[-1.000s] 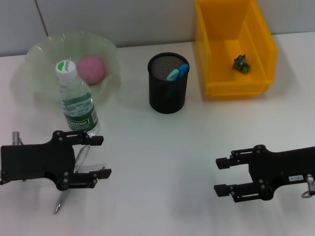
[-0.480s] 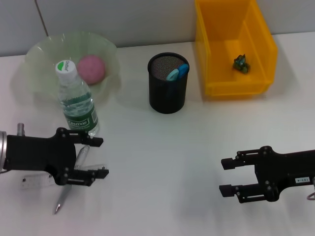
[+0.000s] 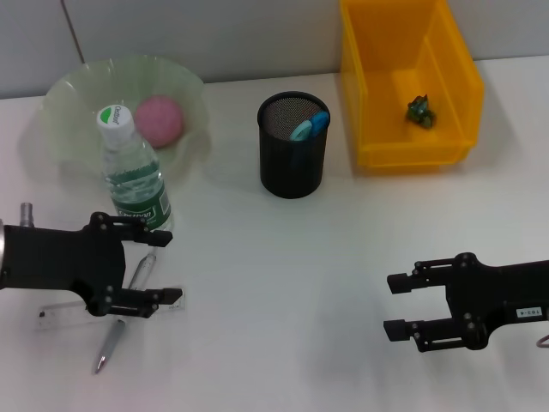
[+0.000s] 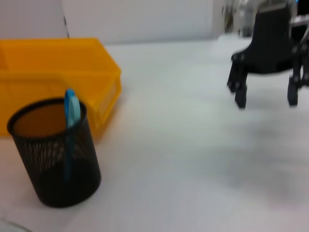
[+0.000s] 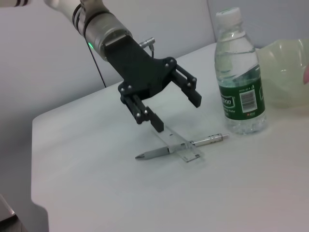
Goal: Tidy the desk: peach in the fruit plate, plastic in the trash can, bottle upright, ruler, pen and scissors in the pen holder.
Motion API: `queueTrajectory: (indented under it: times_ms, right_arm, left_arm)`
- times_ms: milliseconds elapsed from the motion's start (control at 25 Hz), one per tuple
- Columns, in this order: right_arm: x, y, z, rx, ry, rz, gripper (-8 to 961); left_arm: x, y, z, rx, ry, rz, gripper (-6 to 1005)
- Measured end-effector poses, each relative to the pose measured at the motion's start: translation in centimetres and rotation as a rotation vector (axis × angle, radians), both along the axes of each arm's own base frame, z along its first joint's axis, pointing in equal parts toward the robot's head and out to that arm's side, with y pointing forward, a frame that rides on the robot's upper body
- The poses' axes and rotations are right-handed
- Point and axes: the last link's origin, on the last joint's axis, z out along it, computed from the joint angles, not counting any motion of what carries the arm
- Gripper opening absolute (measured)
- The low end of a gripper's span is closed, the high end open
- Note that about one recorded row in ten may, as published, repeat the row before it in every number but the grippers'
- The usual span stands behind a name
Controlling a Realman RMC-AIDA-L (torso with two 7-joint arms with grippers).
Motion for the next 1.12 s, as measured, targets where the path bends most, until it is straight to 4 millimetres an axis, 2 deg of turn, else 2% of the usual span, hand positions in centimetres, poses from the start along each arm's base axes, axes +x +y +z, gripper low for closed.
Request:
queueTrajectory:
  times_ms: [400,1120]
  right_arm:
    - [0.1,0.0,0.0,-0.003,0.0,0.0,681]
    - [0.2,-0.2,0.0,-0.01,-0.009,0.002,680]
  left_arm:
    - [1.1,-1.0,-1.9,0.057,0.138,-0.078,735]
    - [1.7,0.3,-2.7,0.014,0.258,-0.066,715]
